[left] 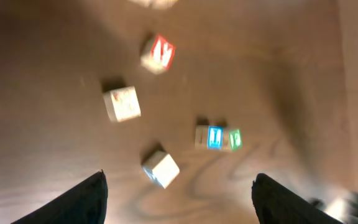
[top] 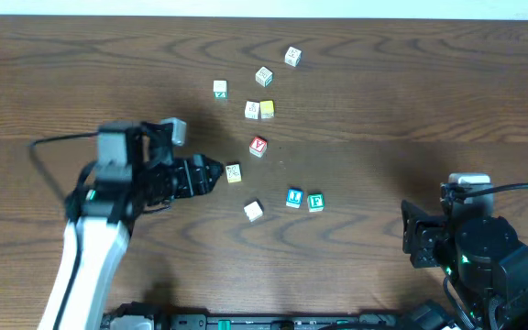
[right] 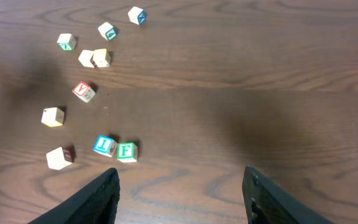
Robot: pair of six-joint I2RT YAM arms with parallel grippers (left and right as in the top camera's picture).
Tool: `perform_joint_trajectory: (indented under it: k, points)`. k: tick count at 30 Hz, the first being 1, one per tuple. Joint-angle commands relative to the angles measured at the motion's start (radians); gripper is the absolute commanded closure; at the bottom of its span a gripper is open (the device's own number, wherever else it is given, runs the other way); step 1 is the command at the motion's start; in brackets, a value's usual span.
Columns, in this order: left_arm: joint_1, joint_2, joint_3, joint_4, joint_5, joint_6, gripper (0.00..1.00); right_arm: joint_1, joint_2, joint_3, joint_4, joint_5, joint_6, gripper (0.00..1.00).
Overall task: Lift 3 blocks
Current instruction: 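Move the left gripper right over the white Y block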
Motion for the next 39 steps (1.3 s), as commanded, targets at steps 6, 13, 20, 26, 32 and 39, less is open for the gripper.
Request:
perform_joint_trajectory:
  k: [6,13,20,26,32,39]
  points:
    - [-0.051,0.196,0.007,-0.024,0.137,0.093,0.27,-0.003,-0.001,0.009,-0.017,0.042,0.019,0.39]
    - [-0.352,0.199,0.007,-0.056,-0.260,0.084,0.34,-0.003,-0.001,0.009,-0.029,0.095,0.019,0.39]
    - [-0.598,0.199,0.007,-0.062,-0.736,-0.188,0.34,-0.003,-0.001,0.007,-0.051,0.134,0.024,0.39]
    - [-0.643,0.199,0.007,-0.031,-0.787,-0.157,0.34,-0.003,0.000,-0.010,-0.050,0.134,0.068,0.40]
    - [-0.643,0.200,0.007,-0.023,-0.787,-0.158,0.34,-0.003,0.000,-0.035,-0.037,0.134,0.102,0.40]
    - [-0.643,0.229,0.007,0.035,-0.787,-0.416,0.34,-0.003,0.002,-0.052,-0.020,0.134,0.113,0.40]
